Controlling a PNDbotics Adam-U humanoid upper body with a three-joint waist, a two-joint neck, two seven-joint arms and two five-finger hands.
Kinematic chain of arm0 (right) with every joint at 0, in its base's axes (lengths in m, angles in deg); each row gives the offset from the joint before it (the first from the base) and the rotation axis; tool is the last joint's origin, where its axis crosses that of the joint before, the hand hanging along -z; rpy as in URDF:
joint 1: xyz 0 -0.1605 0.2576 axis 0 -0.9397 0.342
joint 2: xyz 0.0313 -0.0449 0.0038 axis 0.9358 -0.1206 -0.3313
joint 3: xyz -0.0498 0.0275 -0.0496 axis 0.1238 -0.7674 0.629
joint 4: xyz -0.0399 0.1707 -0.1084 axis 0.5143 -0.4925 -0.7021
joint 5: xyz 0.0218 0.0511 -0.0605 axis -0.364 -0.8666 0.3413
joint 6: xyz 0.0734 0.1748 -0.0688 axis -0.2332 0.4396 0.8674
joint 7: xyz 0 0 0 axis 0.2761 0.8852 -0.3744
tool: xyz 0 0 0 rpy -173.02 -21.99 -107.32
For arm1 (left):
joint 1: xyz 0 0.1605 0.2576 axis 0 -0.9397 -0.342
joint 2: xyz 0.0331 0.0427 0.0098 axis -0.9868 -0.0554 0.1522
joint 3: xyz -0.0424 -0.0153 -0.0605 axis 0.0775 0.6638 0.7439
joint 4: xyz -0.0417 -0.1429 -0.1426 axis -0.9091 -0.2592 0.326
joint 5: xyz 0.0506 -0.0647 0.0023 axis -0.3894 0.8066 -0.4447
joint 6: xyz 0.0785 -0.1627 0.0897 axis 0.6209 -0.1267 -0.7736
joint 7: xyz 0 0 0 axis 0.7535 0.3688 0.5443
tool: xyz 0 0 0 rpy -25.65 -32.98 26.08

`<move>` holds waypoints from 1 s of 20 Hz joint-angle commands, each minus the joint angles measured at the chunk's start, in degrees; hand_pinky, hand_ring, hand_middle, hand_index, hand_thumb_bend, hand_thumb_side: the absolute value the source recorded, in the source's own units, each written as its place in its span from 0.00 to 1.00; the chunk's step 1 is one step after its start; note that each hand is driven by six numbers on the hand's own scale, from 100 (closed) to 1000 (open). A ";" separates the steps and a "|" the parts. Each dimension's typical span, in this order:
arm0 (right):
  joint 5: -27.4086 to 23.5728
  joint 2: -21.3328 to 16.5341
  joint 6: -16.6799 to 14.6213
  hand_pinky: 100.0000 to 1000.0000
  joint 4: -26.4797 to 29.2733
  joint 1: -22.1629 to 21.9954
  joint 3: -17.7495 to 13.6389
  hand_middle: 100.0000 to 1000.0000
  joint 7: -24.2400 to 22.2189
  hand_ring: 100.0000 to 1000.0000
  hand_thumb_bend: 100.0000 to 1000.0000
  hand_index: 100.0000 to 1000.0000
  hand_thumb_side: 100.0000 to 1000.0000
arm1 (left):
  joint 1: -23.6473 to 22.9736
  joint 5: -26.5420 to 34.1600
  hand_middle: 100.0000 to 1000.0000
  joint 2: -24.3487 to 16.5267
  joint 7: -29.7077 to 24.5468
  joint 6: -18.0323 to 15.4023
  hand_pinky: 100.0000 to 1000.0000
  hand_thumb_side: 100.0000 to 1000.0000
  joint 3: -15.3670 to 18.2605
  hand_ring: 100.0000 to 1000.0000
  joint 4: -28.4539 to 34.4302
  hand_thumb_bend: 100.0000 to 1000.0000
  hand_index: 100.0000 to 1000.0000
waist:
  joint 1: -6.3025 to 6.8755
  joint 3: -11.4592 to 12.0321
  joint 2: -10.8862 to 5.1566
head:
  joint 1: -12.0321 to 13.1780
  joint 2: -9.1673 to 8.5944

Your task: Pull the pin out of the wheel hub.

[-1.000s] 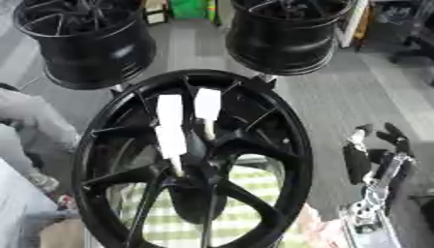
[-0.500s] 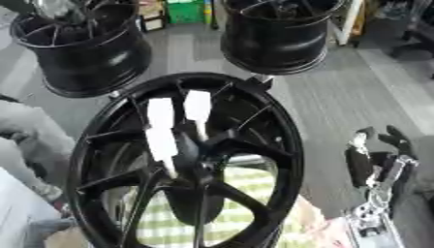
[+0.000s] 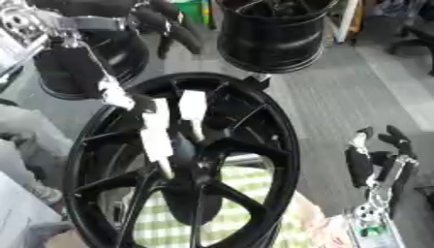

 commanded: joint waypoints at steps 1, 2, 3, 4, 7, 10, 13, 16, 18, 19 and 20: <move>0.44 -1.23 -0.09 0.45 0.65 0.44 0.02 0.61 -0.09 0.34 0.03 0.77 0.32 | 0.51 -2.49 0.77 -1.71 -20.07 -20.05 0.61 0.42 -0.21 0.43 1.10 0.50 0.87 | -0.23 0.09 -0.84 | 0.03 -0.15; 0.44 -1.24 -0.08 0.45 0.66 0.44 0.01 0.61 -0.10 0.34 0.03 0.77 0.32 | 0.36 -3.03 0.77 -1.88 -20.07 -20.05 0.61 0.42 -0.38 0.43 1.14 0.50 0.87 | -0.24 0.09 -0.86 | 0.03 -0.15; 0.45 -1.26 -0.06 0.45 0.66 0.43 0.01 0.61 -0.12 0.34 0.03 0.77 0.32 | 0.18 -3.67 0.76 -2.15 -20.07 -20.05 0.60 0.43 -0.55 0.42 1.05 0.52 0.87 | -0.24 0.09 -0.87 | 0.01 -0.15; 0.46 -1.28 -0.04 0.45 0.67 0.42 0.01 0.61 -0.13 0.34 0.03 0.77 0.32 | -0.03 -4.33 0.76 -2.41 -20.07 -20.05 0.60 0.43 -0.71 0.42 0.89 0.53 0.87 | -0.24 0.08 -0.89 | 0.02 -0.15; 0.49 -1.39 -0.02 0.45 0.67 0.41 -0.03 0.61 -0.13 0.34 0.03 0.77 0.32 | -0.83 -5.92 0.76 -3.55 -20.07 -20.05 0.60 0.43 -1.09 0.42 0.30 0.56 0.86 | -0.12 0.13 -0.94 | 0.01 -0.15; 0.55 -1.54 -0.04 0.45 0.61 0.38 -0.08 0.61 -0.08 0.34 0.03 0.77 0.32 | -1.95 -7.49 0.76 -5.12 -20.07 -20.05 0.60 0.44 -1.03 0.42 -0.25 0.58 0.86 | 0.15 0.25 -1.03 | -0.04 -0.15; 0.63 -1.63 -0.13 0.45 0.50 0.44 -0.12 0.61 -0.03 0.34 0.03 0.77 0.32 | -3.40 -9.05 0.76 -6.56 -20.07 -20.05 0.60 0.42 -1.25 0.42 -1.00 0.57 0.86 | 0.41 0.32 -1.08 | -0.18 -0.15; 0.67 -1.66 -0.21 0.45 0.40 0.50 -0.14 0.61 0.01 0.34 0.03 0.77 0.32 | -4.56 -10.23 0.75 -7.29 -20.07 -20.05 0.60 0.42 -1.77 0.42 -1.65 0.57 0.85 | 0.53 0.28 -1.09 | -0.18 -0.15; 0.69 -1.65 -0.26 0.45 0.36 0.55 -0.16 0.61 0.03 0.34 0.03 0.77 0.32 | -5.01 -10.96 0.75 -7.28 -20.07 -20.05 0.59 0.41 -2.43 0.41 -1.99 0.56 0.85 | 0.56 0.19 -1.10 | -0.10 -0.15; 0.69 -1.63 -0.28 0.45 0.33 0.58 -0.18 0.61 0.05 0.34 0.03 0.77 0.32 | -5.17 -11.14 0.75 -7.16 -20.07 -20.05 0.59 0.40 -2.70 0.41 -2.03 0.55 0.85 | 0.57 0.14 -1.09 | -0.07 -0.15; 0.68 -1.60 -0.29 0.45 0.31 0.59 -0.18 0.61 0.07 0.34 0.03 0.77 0.32 | -5.27 -11.07 0.75 -7.00 -20.07 -20.05 0.59 0.40 -2.92 0.41 -1.89 0.54 0.85 | 0.56 0.08 -1.08 | -0.05 -0.15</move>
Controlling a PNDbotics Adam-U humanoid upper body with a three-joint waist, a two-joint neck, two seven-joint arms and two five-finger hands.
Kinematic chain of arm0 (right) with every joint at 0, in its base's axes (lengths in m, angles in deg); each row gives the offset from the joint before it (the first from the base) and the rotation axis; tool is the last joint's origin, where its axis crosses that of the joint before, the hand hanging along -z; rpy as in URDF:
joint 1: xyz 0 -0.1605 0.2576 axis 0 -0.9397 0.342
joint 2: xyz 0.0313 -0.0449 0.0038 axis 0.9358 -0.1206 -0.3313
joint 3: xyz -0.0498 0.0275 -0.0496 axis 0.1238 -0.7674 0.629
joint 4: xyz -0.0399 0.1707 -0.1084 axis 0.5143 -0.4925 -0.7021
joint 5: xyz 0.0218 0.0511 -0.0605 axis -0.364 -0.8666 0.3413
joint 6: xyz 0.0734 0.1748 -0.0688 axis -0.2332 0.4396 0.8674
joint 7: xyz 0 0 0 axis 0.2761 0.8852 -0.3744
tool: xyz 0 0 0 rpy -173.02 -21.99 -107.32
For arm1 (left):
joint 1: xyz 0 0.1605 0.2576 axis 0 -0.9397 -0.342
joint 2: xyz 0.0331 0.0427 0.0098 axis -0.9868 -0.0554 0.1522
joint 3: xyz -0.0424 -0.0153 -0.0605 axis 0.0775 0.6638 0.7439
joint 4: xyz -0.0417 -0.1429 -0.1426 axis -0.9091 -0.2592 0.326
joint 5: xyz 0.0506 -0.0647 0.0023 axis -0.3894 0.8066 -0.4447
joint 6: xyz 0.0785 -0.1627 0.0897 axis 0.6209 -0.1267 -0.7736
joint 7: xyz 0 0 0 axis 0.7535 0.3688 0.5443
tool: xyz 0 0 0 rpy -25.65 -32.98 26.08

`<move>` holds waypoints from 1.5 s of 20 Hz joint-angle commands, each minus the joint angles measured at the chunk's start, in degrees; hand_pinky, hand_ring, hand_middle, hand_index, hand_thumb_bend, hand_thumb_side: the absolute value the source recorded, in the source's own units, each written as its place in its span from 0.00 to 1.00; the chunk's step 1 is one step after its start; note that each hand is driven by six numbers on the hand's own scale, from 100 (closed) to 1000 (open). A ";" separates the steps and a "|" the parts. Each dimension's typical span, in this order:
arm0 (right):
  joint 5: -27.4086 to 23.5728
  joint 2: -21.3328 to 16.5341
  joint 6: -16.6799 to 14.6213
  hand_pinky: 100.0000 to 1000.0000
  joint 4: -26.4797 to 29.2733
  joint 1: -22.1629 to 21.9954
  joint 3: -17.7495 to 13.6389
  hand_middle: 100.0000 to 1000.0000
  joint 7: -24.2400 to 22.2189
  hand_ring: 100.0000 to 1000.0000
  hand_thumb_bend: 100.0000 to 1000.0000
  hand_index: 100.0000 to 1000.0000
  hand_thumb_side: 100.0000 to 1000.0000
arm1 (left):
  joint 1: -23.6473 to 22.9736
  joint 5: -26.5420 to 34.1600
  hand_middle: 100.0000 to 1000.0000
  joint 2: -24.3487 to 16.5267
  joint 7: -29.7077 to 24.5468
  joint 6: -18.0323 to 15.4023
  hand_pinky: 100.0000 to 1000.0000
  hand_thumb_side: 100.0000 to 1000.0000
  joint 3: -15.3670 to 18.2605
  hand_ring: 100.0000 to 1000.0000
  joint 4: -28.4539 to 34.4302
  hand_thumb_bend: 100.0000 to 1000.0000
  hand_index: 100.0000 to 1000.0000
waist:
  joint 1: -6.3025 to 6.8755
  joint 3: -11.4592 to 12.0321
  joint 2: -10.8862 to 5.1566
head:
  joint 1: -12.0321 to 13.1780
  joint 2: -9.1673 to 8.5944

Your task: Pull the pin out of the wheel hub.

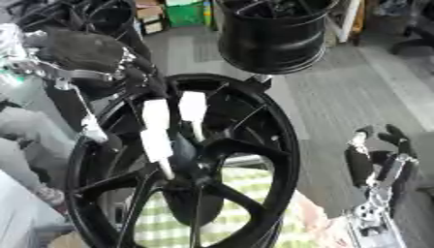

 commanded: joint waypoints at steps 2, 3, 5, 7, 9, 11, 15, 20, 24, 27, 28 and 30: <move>0.38 -1.02 -0.29 0.45 0.35 0.50 -0.31 0.61 0.05 0.34 0.03 0.77 0.32 | 0.80 0.14 0.76 -1.12 -20.07 -20.05 0.59 0.40 -0.39 0.40 0.96 0.53 0.85 | -0.15 -0.13 -0.65 | 0.04 -0.15; 0.38 -1.02 -0.32 0.45 0.33 0.51 -0.32 0.61 0.06 0.34 0.03 0.77 0.32 | 0.88 0.60 0.76 -1.02 -20.07 -20.05 0.58 0.40 -0.52 0.40 1.44 0.52 0.85 | -0.13 -0.17 -0.64 | 0.08 -0.15; 0.38 -1.00 -0.37 0.45 0.30 0.56 -0.31 0.61 0.07 0.34 0.03 0.77 0.32 | 1.06 1.55 0.76 -0.84 -20.07 -20.05 0.58 0.39 -0.91 0.38 2.43 0.51 0.85 | -0.09 -0.27 -0.62 | 0.09 -0.15; 0.37 -0.96 -0.43 0.45 0.25 0.59 -0.29 0.61 0.07 0.34 0.03 0.77 0.32 | 1.13 2.04 0.76 -0.59 -20.07 -20.05 0.57 0.38 -1.44 0.37 3.19 0.50 0.85 | -0.04 -0.36 -0.57 | 0.11 -0.15; 0.32 -0.91 -0.49 0.45 0.16 0.60 -0.27 0.61 0.08 0.34 0.03 0.77 0.32 | 1.00 1.65 0.75 -0.29 -20.07 -20.05 0.56 0.37 -2.17 0.34 3.45 0.50 0.85 | -0.01 -0.43 -0.53 | 0.17 -0.15; 0.31 -0.91 -0.55 0.45 0.14 0.61 -0.27 0.61 0.07 0.34 0.03 0.77 0.32 | 0.84 1.13 0.75 -0.09 -20.07 -20.05 0.55 0.37 -2.70 0.32 3.55 0.49 0.85 | 0.00 -0.49 -0.51 | 0.14 -0.15; 0.29 -0.90 -0.60 0.45 0.10 0.62 -0.26 0.61 0.06 0.34 0.03 0.77 0.32 | 0.78 0.55 0.74 0.04 -20.07 -20.05 0.53 0.36 -3.16 0.26 3.80 0.49 0.84 | 0.01 -0.46 -0.52 | 0.17 -0.15; 0.26 -0.86 -0.64 0.45 0.04 0.59 -0.22 0.61 0.01 0.34 0.03 0.77 0.32 | 0.38 -0.54 0.72 0.25 -20.07 -20.05 0.47 0.35 -3.73 0.18 3.43 0.48 0.83 | -0.04 -0.43 -0.53 | 0.17 -0.15; 0.24 -0.86 -0.63 0.45 0.07 0.57 -0.24 0.61 0.00 0.34 0.03 0.77 0.32 | 0.02 -1.68 0.69 0.41 -20.07 -20.05 0.43 0.34 -4.30 0.13 3.01 0.48 0.81 | -0.08 -0.47 -0.55 | 0.20 -0.15; 0.23 -0.85 -0.64 0.45 0.05 0.59 -0.21 0.61 -0.04 0.34 0.03 0.77 0.32 | -0.18 -2.23 0.68 0.50 -20.07 -20.05 0.43 0.33 -4.60 0.13 2.96 0.48 0.80 | -0.07 -0.50 -0.55 | 0.23 -0.15; 0.24 -0.86 -0.65 0.45 0.04 0.60 -0.20 0.61 -0.06 0.34 0.03 0.77 0.32 | -0.28 -2.52 0.68 0.47 -20.07 -20.05 0.43 0.33 -4.73 0.12 2.91 0.49 0.80 | -0.07 -0.52 -0.56 | 0.22 -0.15; 0.25 -0.85 -0.65 0.45 0.03 0.61 -0.22 0.61 -0.05 0.34 0.03 0.77 0.32 | -0.53 -3.24 0.67 0.42 -20.07 -20.05 0.43 0.33 -4.97 0.12 2.76 0.49 0.79 | -0.06 -0.57 -0.55 | 0.21 -0.15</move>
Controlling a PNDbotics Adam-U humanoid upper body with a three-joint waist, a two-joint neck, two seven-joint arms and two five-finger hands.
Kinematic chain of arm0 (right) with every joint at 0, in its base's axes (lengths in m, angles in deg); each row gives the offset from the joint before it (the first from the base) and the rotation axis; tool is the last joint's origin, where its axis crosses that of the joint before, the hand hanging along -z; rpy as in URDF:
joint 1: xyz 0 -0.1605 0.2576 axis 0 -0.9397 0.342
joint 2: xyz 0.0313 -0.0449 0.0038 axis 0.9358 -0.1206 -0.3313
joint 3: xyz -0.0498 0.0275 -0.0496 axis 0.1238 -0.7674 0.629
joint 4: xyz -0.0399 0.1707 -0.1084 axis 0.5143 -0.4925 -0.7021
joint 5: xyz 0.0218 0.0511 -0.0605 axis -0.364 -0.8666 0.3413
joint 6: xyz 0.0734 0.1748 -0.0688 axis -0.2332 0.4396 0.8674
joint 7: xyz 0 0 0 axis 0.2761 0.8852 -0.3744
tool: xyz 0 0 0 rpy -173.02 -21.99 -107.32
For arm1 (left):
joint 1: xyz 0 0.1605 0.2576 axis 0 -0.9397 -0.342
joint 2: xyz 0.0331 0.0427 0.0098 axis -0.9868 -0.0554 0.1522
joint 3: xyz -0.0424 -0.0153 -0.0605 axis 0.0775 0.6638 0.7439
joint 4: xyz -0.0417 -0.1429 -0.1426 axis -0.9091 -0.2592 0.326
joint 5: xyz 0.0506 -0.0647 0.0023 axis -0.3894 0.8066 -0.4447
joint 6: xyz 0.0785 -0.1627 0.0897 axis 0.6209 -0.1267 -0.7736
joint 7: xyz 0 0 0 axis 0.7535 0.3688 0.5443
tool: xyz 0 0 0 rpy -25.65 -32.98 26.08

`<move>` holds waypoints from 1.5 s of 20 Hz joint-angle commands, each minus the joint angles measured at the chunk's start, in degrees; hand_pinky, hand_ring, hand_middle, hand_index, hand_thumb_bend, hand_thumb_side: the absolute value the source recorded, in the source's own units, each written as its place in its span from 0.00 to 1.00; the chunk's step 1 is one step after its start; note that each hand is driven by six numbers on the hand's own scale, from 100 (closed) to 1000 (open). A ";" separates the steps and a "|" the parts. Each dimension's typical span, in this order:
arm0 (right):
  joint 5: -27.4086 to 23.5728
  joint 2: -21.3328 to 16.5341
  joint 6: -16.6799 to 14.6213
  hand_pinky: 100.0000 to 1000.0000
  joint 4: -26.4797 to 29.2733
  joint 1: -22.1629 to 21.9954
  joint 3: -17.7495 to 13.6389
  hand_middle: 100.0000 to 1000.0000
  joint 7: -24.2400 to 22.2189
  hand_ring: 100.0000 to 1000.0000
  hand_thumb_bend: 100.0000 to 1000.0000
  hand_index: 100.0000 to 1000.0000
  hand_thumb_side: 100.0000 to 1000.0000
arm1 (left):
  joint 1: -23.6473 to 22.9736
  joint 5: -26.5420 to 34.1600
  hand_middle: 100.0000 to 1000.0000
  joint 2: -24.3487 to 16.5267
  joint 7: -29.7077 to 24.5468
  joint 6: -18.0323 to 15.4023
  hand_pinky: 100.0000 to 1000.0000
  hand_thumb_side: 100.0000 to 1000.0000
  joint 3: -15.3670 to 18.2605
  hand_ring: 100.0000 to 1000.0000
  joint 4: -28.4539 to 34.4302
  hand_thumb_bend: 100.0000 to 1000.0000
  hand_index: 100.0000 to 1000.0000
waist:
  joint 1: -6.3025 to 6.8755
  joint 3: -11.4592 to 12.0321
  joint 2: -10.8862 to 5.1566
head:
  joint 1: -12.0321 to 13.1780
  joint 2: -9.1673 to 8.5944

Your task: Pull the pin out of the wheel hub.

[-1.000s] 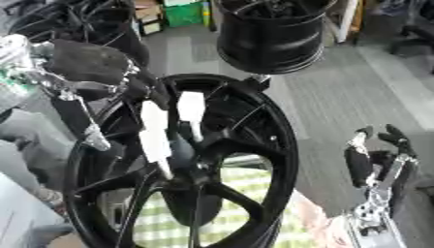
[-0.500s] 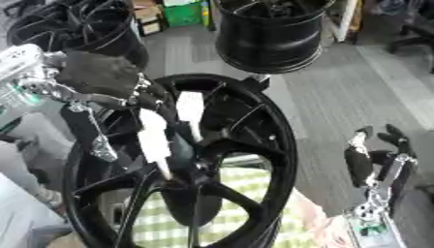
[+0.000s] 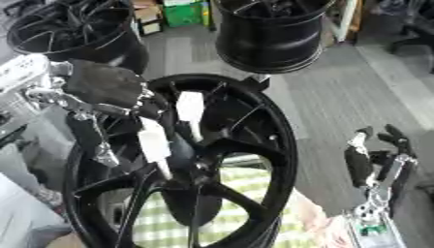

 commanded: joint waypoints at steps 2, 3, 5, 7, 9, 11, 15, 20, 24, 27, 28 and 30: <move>0.20 -0.84 -0.21 0.45 0.64 0.40 -0.22 0.61 -0.03 0.34 0.03 0.77 0.32 | 0.36 -1.29 0.67 -0.70 -20.07 -20.05 0.43 0.32 -0.07 0.12 -0.08 0.49 0.79 | -0.23 -0.07 -0.54 | 0.13 -0.15; 0.18 -0.82 -0.21 0.45 0.63 0.40 -0.20 0.61 -0.03 0.34 0.03 0.77 0.32 | 0.30 -1.36 0.67 -0.68 -20.07 -20.05 0.43 0.33 -0.07 0.11 -0.01 0.50 0.79 | -0.23 -0.08 -0.53 | 0.12 -0.15; 0.17 -0.80 -0.24 0.45 0.61 0.43 -0.17 0.61 -0.08 0.34 0.03 0.77 0.32 | 0.22 -1.47 0.67 -0.65 -20.07 -20.05 0.43 0.33 0.04 0.11 0.17 0.51 0.78 | -0.24 -0.09 -0.51 | 0.14 -0.15; 0.15 -0.79 -0.26 0.45 0.61 0.44 -0.16 0.61 -0.08 0.34 0.03 0.77 0.32 | 0.21 -1.46 0.66 -0.52 -20.07 -20.05 0.43 0.34 0.30 0.11 0.41 0.51 0.78 | -0.26 -0.10 -0.48 | 0.12 -0.15; 0.13 -0.76 -0.28 0.45 0.59 0.46 -0.14 0.61 -0.11 0.34 0.03 0.77 0.32 | 0.29 -1.08 0.66 -0.33 -20.07 -20.05 0.43 0.35 0.55 0.11 1.02 0.52 0.77 | -0.29 -0.13 -0.45 | 0.11 -0.15; 0.12 -0.72 -0.29 0.45 0.58 0.47 -0.15 0.61 -0.11 0.34 0.03 0.77 0.32 | 0.42 -0.83 0.65 -0.14 -20.07 -20.05 0.43 0.36 0.84 0.11 1.84 0.54 0.76 | -0.32 -0.17 -0.43 | 0.13 -0.15; 0.09 -0.70 -0.29 0.45 0.59 0.50 -0.13 0.61 -0.15 0.34 0.03 0.77 0.32 | 0.49 -0.67 0.65 -0.02 -20.07 -20.05 0.43 0.36 1.20 0.11 2.81 0.55 0.76 | -0.37 -0.24 -0.39 | 0.10 -0.15; 0.04 -0.64 -0.25 0.45 0.62 0.53 -0.10 0.61 -0.21 0.34 0.03 0.77 0.32 | 0.70 -1.58 0.64 0.53 -20.07 -20.05 0.46 0.39 2.00 0.12 3.05 0.60 0.76 | -0.52 -0.37 -0.28 | 0.13 -0.15; 0.01 -0.59 -0.22 0.45 0.68 0.56 -0.12 0.61 -0.23 0.34 0.03 0.77 0.32 | 0.51 -2.74 0.64 0.74 -20.07 -20.05 0.46 0.39 2.38 0.13 1.86 0.61 0.76 | -0.62 -0.47 -0.19 | 0.12 -0.15; -0.02 -0.55 -0.20 0.45 0.72 0.59 -0.08 0.61 -0.28 0.34 0.03 0.77 0.32 | 0.43 -3.34 0.64 1.02 -20.07 -20.05 0.47 0.39 2.72 0.14 0.97 0.61 0.76 | -0.70 -0.46 -0.10 | 0.13 -0.15; -0.03 -0.54 -0.20 0.45 0.73 0.60 -0.06 0.61 -0.30 0.34 0.03 0.77 0.32 | 0.40 -3.48 0.64 1.12 -20.07 -20.05 0.47 0.39 2.83 0.14 0.73 0.61 0.76 | -0.73 -0.46 -0.07 | 0.14 -0.15; -0.05 -0.51 -0.19 0.45 0.76 0.62 -0.06 0.61 -0.32 0.34 0.03 0.77 0.32 | 0.31 -3.79 0.65 1.38 -20.07 -20.05 0.47 0.39 2.96 0.15 0.26 0.62 0.77 | -0.79 -0.47 -0.02 | 0.18 -0.15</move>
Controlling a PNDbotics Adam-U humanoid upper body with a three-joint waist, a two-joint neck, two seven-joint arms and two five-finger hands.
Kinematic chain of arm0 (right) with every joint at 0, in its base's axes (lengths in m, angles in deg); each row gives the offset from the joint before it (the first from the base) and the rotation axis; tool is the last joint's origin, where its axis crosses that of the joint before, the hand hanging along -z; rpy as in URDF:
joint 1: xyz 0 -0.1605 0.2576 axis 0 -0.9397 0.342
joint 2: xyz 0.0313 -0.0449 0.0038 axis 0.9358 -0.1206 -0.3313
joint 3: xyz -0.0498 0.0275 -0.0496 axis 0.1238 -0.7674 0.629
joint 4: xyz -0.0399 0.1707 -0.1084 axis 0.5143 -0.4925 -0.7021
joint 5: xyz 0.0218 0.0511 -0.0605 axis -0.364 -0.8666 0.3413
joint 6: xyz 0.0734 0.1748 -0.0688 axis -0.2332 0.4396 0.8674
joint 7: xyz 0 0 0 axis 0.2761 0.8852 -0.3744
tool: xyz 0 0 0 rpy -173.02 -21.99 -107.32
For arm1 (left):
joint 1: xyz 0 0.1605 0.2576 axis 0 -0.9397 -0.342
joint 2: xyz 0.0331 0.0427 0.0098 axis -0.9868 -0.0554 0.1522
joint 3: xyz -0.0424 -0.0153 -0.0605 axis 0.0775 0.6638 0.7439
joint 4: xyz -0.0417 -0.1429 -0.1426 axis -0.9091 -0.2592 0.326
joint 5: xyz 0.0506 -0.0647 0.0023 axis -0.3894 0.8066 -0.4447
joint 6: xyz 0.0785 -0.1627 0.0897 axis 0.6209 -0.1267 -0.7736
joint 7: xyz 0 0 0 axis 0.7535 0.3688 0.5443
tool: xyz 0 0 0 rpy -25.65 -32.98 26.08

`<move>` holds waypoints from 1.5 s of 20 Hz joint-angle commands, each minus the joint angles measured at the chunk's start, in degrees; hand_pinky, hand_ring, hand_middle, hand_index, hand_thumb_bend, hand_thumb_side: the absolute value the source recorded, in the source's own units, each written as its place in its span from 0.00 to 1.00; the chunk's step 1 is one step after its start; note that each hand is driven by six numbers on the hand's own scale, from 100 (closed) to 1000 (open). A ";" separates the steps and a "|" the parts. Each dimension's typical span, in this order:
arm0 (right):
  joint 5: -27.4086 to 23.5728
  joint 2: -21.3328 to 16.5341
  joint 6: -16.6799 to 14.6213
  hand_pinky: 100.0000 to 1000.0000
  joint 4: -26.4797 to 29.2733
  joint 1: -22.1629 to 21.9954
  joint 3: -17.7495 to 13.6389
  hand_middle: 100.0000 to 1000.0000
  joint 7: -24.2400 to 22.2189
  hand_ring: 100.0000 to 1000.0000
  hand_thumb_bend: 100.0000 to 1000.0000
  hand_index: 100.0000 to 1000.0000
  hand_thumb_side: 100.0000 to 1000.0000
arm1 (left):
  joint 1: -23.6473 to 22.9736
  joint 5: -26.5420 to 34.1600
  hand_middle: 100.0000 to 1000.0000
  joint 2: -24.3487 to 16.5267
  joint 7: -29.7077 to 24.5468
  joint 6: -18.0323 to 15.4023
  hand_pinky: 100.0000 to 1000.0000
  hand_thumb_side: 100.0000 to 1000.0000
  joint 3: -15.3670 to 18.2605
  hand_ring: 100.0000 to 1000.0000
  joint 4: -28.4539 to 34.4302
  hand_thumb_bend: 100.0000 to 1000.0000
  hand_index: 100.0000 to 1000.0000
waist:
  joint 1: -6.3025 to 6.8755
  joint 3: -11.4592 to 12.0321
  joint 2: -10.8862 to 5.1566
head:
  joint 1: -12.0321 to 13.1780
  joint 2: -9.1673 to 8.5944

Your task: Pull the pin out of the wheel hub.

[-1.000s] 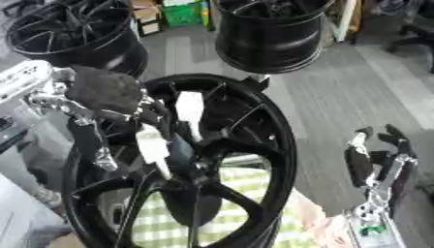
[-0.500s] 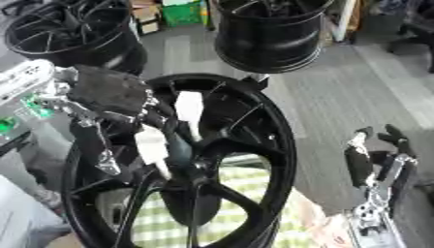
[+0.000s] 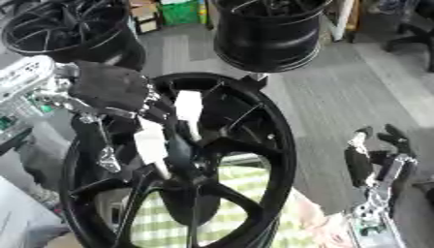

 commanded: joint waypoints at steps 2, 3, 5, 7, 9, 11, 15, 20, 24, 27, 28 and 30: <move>-0.05 -0.49 -0.06 0.45 0.81 0.57 -0.08 0.61 -0.17 0.34 0.03 0.77 0.32 | 0.84 -0.87 0.65 -0.12 -20.07 -20.05 0.47 0.40 1.38 0.15 -0.63 0.63 0.77 | -0.34 -0.03 -0.43 | 0.17 -0.15; -0.07 -0.46 -0.05 0.45 0.82 0.57 -0.09 0.61 -0.17 0.34 0.03 0.77 0.32 | 0.79 -1.15 0.65 -0.04 -20.07 -20.05 0.47 0.40 1.46 0.15 -0.88 0.63 0.77 | -0.37 -0.05 -0.40 | 0.19 -0.15; -0.09 -0.40 -0.04 0.45 0.83 0.57 -0.12 0.61 -0.15 0.34 0.03 0.77 0.32 | 0.68 -1.61 0.65 0.17 -20.07 -20.05 0.48 0.40 1.63 0.15 -1.42 0.62 0.77 | -0.42 -0.08 -0.36 | 0.22 -0.15; -0.11 -0.36 -0.05 0.45 0.83 0.60 -0.12 0.61 -0.15 0.34 0.03 0.77 0.32 | 0.62 -1.82 0.64 0.37 -20.07 -20.05 0.48 0.39 1.79 0.15 -1.89 0.62 0.77 | -0.46 -0.13 -0.32 | 0.20 -0.15; -0.13 -0.33 -0.07 0.45 0.83 0.62 -0.11 0.61 -0.16 0.34 0.03 0.77 0.32 | 0.61 -2.07 0.64 0.53 -20.07 -20.05 0.48 0.39 1.85 0.15 -2.28 0.62 0.76 | -0.49 -0.17 -0.28 | 0.21 -0.15; -0.16 -0.27 -0.08 0.45 0.81 0.63 -0.12 0.61 -0.15 0.34 0.03 0.77 0.32 | 0.56 -2.17 0.64 0.70 -20.07 -20.05 0.48 0.39 1.91 0.15 -2.57 0.61 0.76 | -0.51 -0.23 -0.24 | 0.24 -0.15; -0.21 -0.20 -0.14 0.45 0.79 0.68 -0.13 0.61 -0.15 0.34 0.03 0.77 0.32 | 0.41 -2.21 0.62 1.00 -20.07 -20.05 0.48 0.38 2.01 0.15 -2.96 0.59 0.75 | -0.56 -0.34 -0.16 | 0.24 -0.15; -0.27 -0.13 -0.19 0.45 0.77 0.70 -0.14 0.60 -0.15 0.34 0.03 0.77 0.32 | 0.43 -1.22 0.60 1.29 -20.07 -20.05 0.50 0.36 2.31 0.17 -2.96 0.56 0.73 | -0.61 -0.39 -0.11 | 0.21 -0.15; -0.31 -0.07 -0.21 0.45 0.76 0.70 -0.15 0.60 -0.17 0.34 0.03 0.77 0.32 | 0.46 -0.25 0.55 1.45 -20.07 -20.05 0.51 0.34 2.43 0.18 -2.87 0.51 0.68 | -0.66 -0.46 -0.04 | 0.21 -0.15; -0.33 -0.06 -0.22 0.45 0.76 0.71 -0.19 0.60 -0.16 0.34 0.03 0.77 0.32 | 0.46 0.28 0.47 1.45 -20.07 -20.05 0.51 0.31 2.48 0.18 -2.96 0.46 0.61 | -0.68 -0.48 0.00 | 0.21 -0.15; -0.34 -0.05 -0.23 0.45 0.75 0.72 -0.19 0.60 -0.17 0.34 0.03 0.77 0.32 | 0.47 0.39 0.45 1.45 -20.07 -20.05 0.50 0.31 2.48 0.17 -3.03 0.45 0.60 | -0.67 -0.49 0.00 | 0.21 -0.15; -0.35 -0.04 -0.25 0.45 0.73 0.72 -0.21 0.60 -0.17 0.34 0.03 0.77 0.32 | 0.45 0.60 0.42 1.44 -20.07 -20.05 0.50 0.29 2.49 0.16 -3.18 0.42 0.56 | -0.65 -0.49 0.01 | 0.21 -0.15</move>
